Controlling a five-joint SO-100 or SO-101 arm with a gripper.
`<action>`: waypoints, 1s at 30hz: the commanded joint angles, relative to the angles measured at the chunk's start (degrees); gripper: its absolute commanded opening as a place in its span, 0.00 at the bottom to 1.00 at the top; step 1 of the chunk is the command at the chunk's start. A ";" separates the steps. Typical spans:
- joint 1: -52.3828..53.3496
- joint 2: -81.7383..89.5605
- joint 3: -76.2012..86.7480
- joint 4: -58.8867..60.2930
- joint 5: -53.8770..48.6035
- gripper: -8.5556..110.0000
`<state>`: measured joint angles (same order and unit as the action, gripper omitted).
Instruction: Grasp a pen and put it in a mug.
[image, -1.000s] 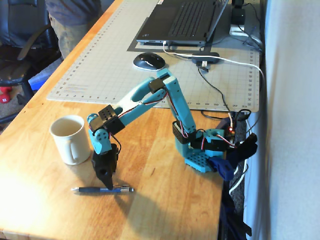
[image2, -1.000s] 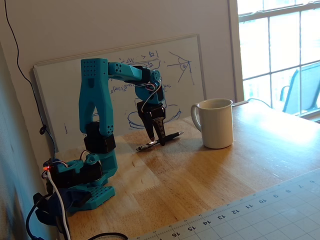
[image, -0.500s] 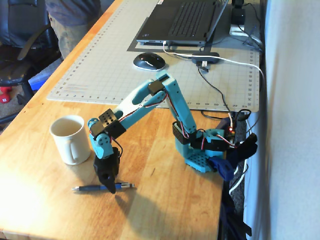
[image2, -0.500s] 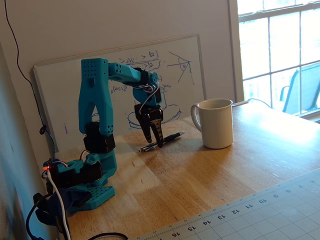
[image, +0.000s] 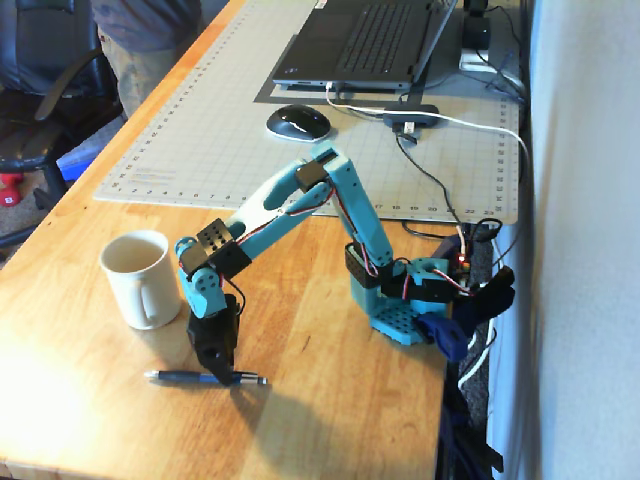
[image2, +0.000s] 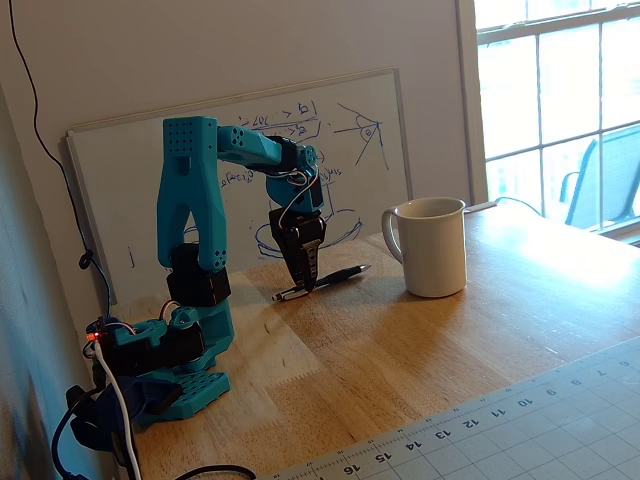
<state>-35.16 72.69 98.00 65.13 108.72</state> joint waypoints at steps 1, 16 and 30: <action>0.26 -0.26 -1.67 -0.44 -0.09 0.08; 0.18 15.38 -1.49 -0.44 -0.18 0.08; 0.53 42.89 4.48 0.18 -15.47 0.08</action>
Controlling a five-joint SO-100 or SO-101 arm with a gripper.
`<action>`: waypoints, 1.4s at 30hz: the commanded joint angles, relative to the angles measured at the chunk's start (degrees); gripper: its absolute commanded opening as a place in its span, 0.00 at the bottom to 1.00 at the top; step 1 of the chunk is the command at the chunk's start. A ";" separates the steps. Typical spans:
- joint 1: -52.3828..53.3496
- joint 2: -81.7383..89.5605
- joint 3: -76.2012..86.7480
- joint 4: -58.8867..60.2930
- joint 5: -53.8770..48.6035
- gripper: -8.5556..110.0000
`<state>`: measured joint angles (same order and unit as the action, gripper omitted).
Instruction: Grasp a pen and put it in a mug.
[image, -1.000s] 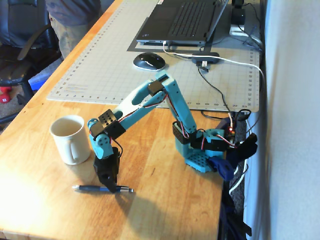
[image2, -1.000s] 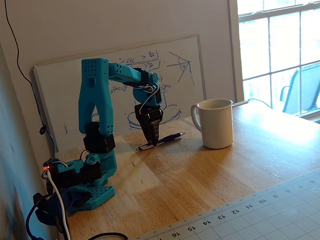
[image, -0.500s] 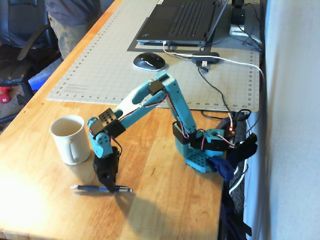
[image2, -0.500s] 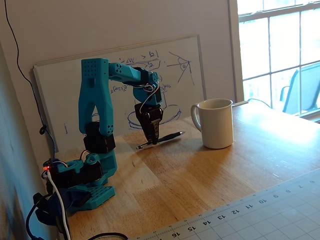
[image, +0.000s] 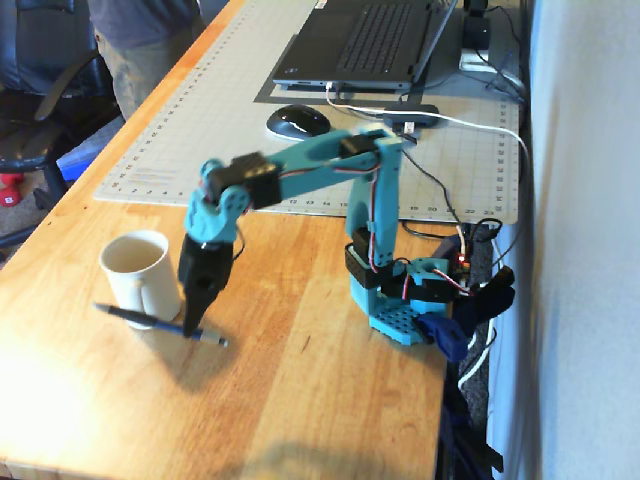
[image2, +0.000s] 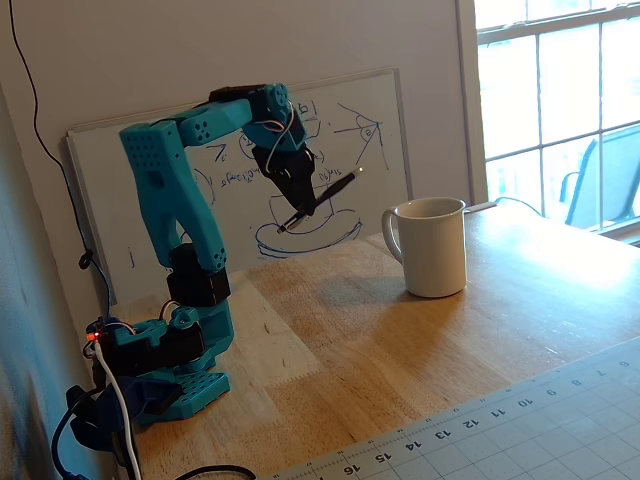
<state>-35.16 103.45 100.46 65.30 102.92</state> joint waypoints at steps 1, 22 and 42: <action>1.32 14.85 3.96 0.00 -13.97 0.08; 39.02 43.95 25.49 -0.79 -116.54 0.08; 41.04 48.69 17.40 -42.80 -178.42 0.08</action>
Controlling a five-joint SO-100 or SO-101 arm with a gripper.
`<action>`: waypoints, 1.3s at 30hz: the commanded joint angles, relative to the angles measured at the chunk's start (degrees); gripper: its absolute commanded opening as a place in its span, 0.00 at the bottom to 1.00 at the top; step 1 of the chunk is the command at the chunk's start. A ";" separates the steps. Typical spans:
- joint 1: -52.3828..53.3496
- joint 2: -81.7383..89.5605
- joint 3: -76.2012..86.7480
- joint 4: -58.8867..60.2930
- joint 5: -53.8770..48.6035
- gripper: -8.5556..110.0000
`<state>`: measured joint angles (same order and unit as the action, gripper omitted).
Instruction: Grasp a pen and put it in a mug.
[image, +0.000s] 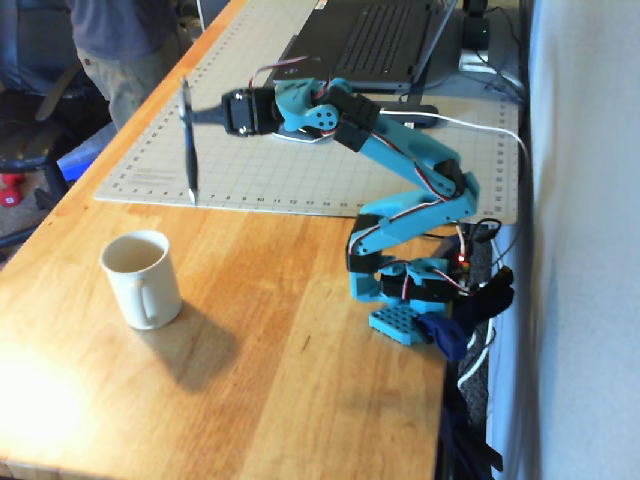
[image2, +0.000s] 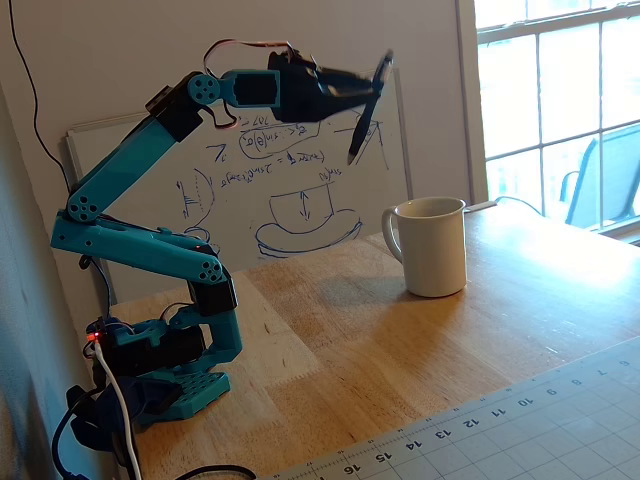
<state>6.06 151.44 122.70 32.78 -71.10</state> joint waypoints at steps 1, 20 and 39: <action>-0.18 0.53 -4.75 -12.57 -4.57 0.08; -9.76 -8.61 2.90 -24.17 -5.45 0.08; -9.40 -22.68 2.11 -26.10 -5.36 0.08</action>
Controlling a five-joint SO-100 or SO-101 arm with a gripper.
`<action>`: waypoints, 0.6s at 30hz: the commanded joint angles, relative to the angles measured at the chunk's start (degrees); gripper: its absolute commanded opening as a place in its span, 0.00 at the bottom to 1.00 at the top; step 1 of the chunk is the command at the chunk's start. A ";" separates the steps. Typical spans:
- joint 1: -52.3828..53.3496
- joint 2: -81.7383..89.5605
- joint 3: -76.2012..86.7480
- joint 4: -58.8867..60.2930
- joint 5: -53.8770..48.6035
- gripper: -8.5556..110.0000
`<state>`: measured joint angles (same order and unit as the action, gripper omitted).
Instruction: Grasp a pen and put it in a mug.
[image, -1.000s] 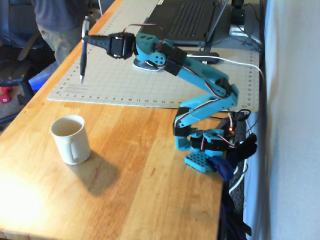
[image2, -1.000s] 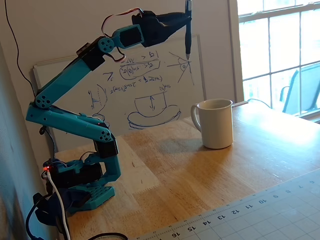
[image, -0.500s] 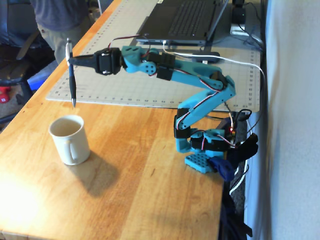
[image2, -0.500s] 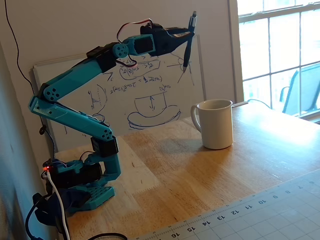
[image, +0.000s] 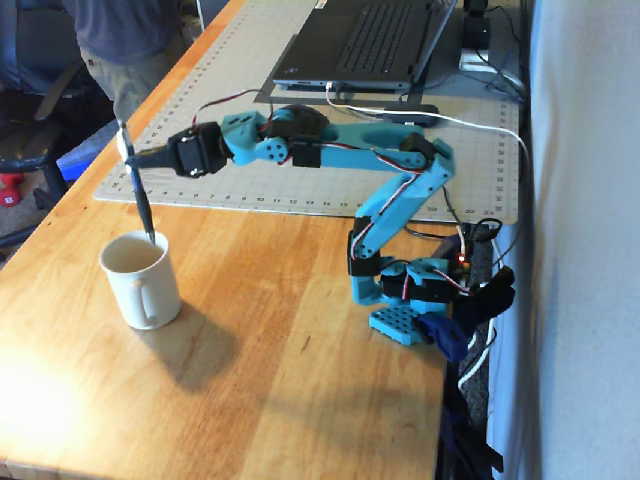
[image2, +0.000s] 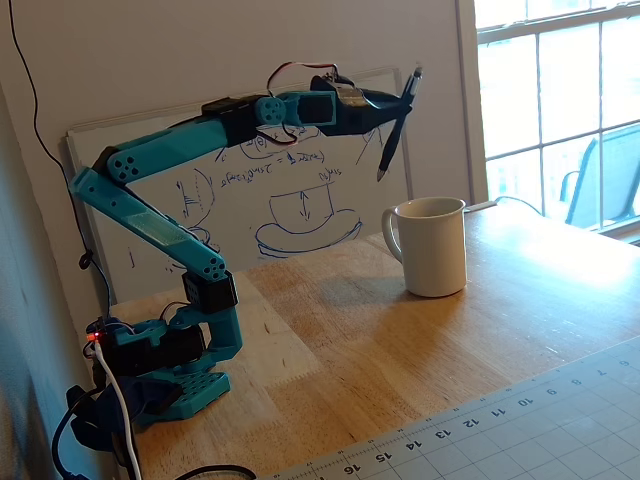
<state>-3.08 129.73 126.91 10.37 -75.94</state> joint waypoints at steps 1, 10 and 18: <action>-0.26 -1.67 -2.11 -5.36 -0.53 0.08; -0.09 -5.98 -1.05 -22.59 -0.53 0.08; 3.69 -9.76 -0.97 -26.72 -0.53 0.08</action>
<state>-0.79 119.97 126.91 -13.71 -75.94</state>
